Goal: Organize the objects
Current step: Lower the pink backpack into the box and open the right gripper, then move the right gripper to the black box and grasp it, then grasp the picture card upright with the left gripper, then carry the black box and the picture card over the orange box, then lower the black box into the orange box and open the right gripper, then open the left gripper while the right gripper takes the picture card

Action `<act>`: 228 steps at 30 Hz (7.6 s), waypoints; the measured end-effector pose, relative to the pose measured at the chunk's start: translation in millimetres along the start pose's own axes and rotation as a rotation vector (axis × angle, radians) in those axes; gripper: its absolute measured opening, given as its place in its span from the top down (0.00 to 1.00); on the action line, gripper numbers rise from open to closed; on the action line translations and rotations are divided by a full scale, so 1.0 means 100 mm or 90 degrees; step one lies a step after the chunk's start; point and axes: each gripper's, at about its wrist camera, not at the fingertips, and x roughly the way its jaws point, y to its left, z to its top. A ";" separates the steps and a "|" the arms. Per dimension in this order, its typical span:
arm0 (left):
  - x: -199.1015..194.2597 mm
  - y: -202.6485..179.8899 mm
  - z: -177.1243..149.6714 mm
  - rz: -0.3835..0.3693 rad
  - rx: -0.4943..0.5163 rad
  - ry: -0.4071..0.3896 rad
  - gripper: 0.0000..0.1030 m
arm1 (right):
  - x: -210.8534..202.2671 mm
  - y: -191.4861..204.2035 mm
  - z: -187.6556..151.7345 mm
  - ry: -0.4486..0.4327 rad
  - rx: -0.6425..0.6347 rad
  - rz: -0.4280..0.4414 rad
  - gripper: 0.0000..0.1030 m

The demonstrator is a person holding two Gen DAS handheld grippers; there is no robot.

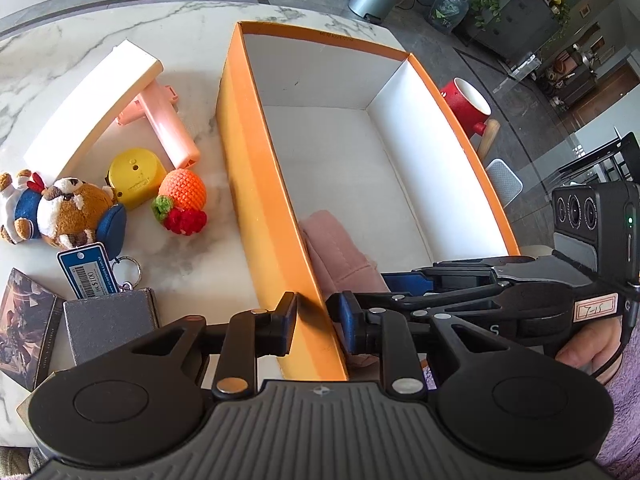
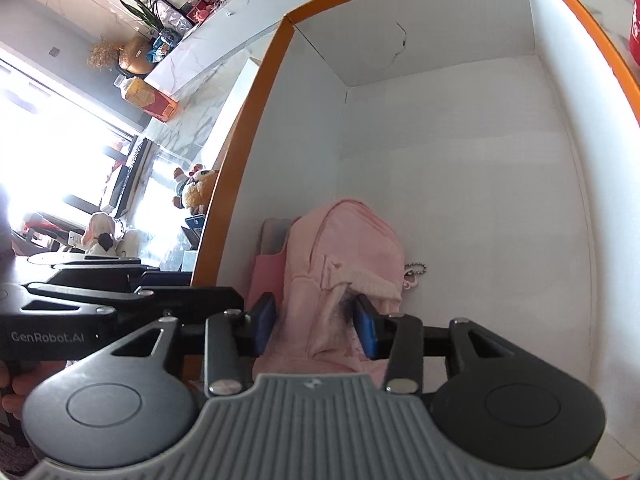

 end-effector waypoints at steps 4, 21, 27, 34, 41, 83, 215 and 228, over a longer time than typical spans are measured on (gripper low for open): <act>-0.08 -0.01 -0.03 0.001 0.000 -0.013 0.74 | -0.05 0.03 0.00 -0.006 -0.008 -0.002 0.46; -0.83 0.32 -0.31 0.102 -0.031 -0.091 0.70 | -0.51 0.78 -0.05 -0.113 -0.136 0.006 0.43; -1.01 0.77 -0.59 0.163 -0.127 -0.104 0.49 | -0.22 1.36 -0.15 -0.088 -0.197 0.048 0.43; -0.89 1.30 -0.86 0.168 -0.236 -0.105 0.38 | 0.48 1.61 -0.26 -0.025 -0.189 -0.023 0.43; -0.74 1.48 -0.70 0.216 -0.114 -0.091 0.30 | 0.97 1.54 -0.19 0.010 -0.130 -0.093 0.34; -0.46 1.49 -0.28 0.230 0.053 -0.037 0.35 | 0.72 1.48 0.03 -0.067 -0.081 -0.051 0.62; -0.05 -0.90 -0.04 0.056 0.278 -0.073 0.37 | -1.40 0.11 0.20 -0.117 -0.038 -0.116 0.77; -0.11 -0.53 0.00 0.087 0.251 -0.100 0.48 | -0.48 0.06 0.57 0.172 -0.129 -0.252 0.77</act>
